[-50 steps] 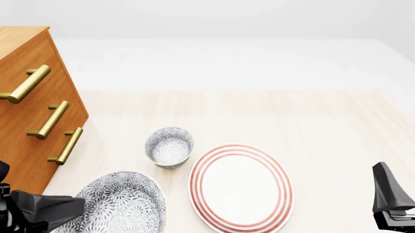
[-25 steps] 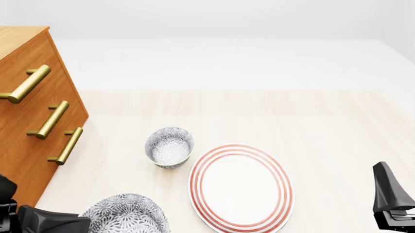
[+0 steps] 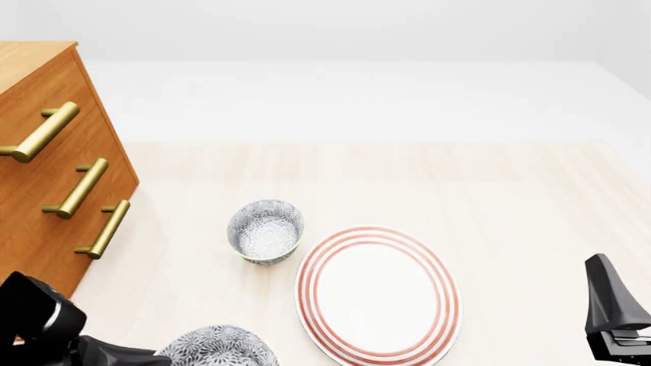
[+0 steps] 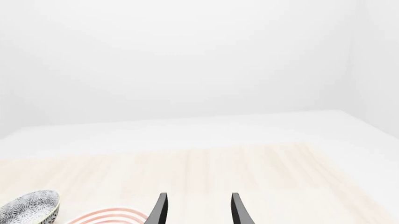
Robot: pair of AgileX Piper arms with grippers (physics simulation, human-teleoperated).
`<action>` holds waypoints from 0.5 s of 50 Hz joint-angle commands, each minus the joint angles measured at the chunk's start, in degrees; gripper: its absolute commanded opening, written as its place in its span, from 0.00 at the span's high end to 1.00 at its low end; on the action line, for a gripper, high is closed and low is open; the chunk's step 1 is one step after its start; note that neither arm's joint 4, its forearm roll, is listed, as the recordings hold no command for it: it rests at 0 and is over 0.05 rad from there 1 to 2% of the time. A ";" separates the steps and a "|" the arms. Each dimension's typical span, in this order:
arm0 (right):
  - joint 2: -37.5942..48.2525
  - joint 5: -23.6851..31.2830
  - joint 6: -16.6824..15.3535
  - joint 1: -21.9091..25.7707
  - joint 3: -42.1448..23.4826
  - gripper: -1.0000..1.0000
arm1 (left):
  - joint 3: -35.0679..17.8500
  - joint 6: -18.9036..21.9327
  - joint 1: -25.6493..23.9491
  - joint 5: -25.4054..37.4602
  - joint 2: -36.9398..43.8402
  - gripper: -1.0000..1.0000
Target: Stack the bowl in the middle on the bowl at the back.
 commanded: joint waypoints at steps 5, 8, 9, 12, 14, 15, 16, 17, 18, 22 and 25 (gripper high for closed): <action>0.00 -0.09 0.22 0.00 0.03 0.00 | 4.95 -1.29 -3.61 -6.11 2.92 1.00; 0.00 -0.11 0.28 0.00 0.01 0.00 | 5.51 -1.52 -3.97 -6.40 2.97 1.00; 0.00 -0.13 0.31 -0.01 0.01 0.00 | 5.76 -1.52 -4.05 -6.64 3.11 1.00; 0.00 -0.14 0.32 -0.02 -0.01 0.00 | 6.18 -1.40 -4.05 -6.84 3.14 1.00; 0.00 -0.16 0.34 -0.03 -0.02 0.00 | 6.40 -1.48 -4.32 -7.08 3.37 1.00; 0.00 -0.18 0.36 -0.04 -0.01 0.00 | 6.49 -1.47 -4.34 -7.10 3.38 1.00; 0.00 -0.20 0.36 -0.06 -0.01 0.00 | 6.56 -1.50 -4.41 -7.15 3.41 1.00; 0.00 -0.20 0.38 -0.03 -0.01 0.00 | 6.63 -1.50 -4.43 -7.10 3.34 1.00; 0.00 -0.19 0.37 -0.04 -0.01 0.00 | 6.76 -1.50 -4.43 -6.97 3.17 1.00; 0.00 -0.18 0.38 -0.04 -0.01 0.00 | 7.07 -1.42 -4.49 -6.97 3.07 1.00; 0.00 -0.19 0.37 -0.05 -0.01 0.00 | 6.77 -1.58 -5.32 -7.27 3.48 1.00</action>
